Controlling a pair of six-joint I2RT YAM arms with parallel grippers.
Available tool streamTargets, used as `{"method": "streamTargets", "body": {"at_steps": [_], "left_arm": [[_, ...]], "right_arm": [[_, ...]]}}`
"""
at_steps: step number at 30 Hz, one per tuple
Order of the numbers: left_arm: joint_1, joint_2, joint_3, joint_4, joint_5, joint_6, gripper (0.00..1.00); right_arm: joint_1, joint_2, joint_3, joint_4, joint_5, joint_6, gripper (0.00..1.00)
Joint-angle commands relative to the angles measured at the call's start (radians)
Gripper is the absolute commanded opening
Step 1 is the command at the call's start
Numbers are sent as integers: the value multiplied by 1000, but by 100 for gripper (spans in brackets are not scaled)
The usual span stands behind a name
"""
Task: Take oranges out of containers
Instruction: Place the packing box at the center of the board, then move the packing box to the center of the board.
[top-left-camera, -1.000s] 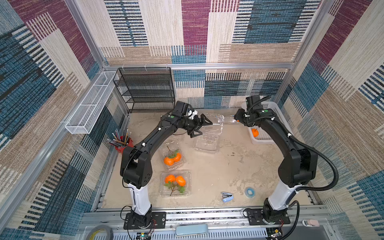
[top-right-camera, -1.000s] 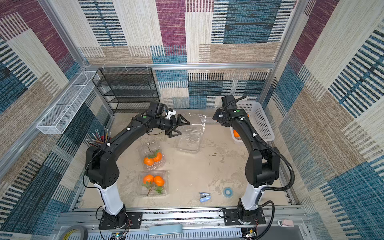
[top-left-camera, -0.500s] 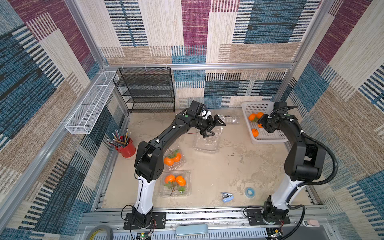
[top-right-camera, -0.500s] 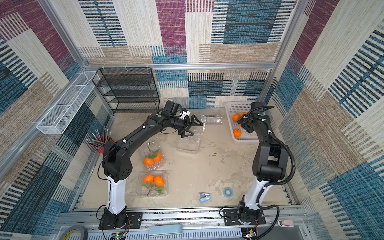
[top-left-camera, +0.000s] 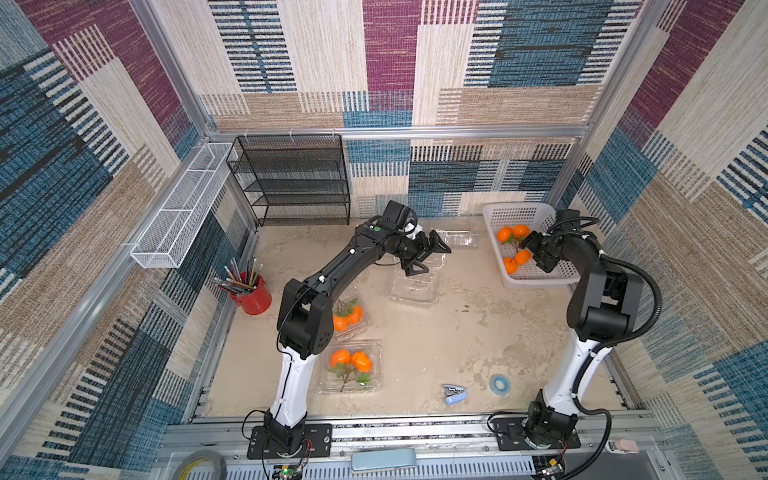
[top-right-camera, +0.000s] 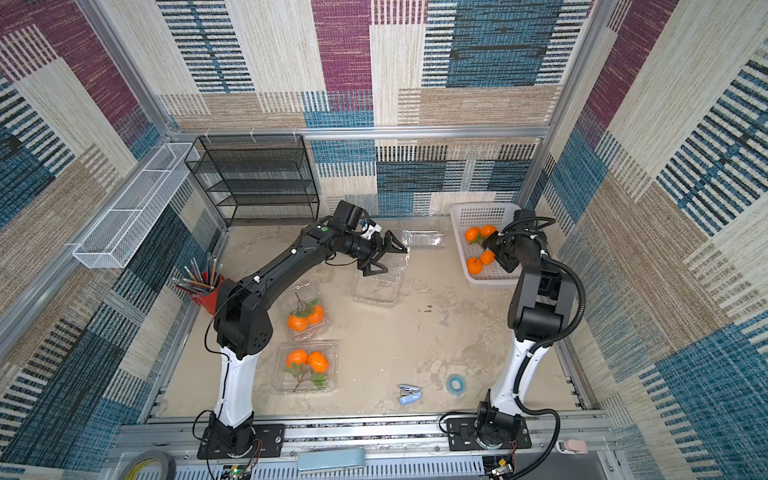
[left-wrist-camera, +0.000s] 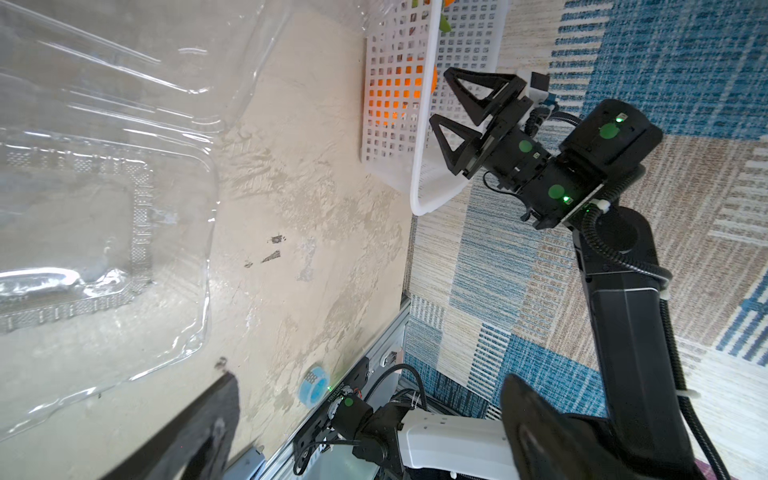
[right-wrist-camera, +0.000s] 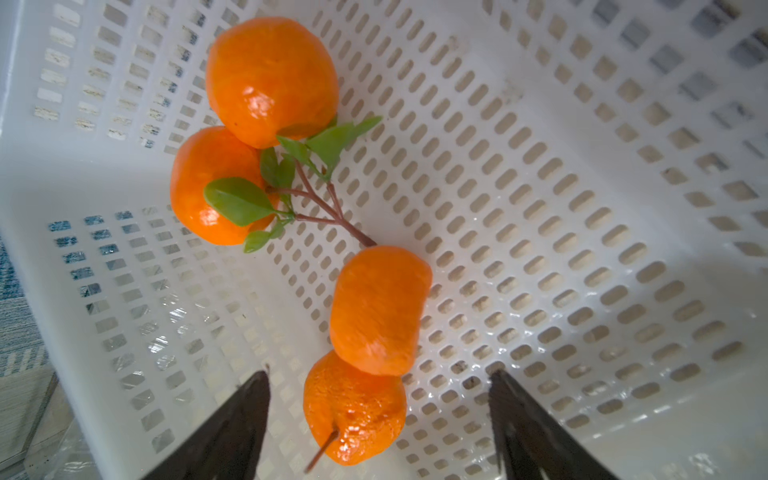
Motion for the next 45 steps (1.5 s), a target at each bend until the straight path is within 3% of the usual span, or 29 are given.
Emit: {"method": "streamTargets", "body": {"at_steps": [1,4,10,13,21,29,35,45], "left_arm": [[14,-26,9,-66,-41,36,99],[39,-47,-6,-71,-52,33,99],[89,-72,-28,-106,-66,46,99],[119,-87,-57,-138,-60,75,99],[203,-172,-221,-187,-42,159,99],[222,-245,-374,-177,2,200,99],[233,-286,-454,-123,22,178,99],[241,-301,-473,-116,52,182,99]], "right_arm": [[2,-22,26,-24,4,18,93],[13,-97,21,-12,-38,68,100],[151,-203,61,-40,-22,37,99],[239,-270,-38,-18,-21,26,100],[474,-442,-456,152,5,154,87],[640,-395,-520,164,56,197,83],[684,-328,-461,143,56,196,77],[756,-238,-381,95,98,197,69]]}}
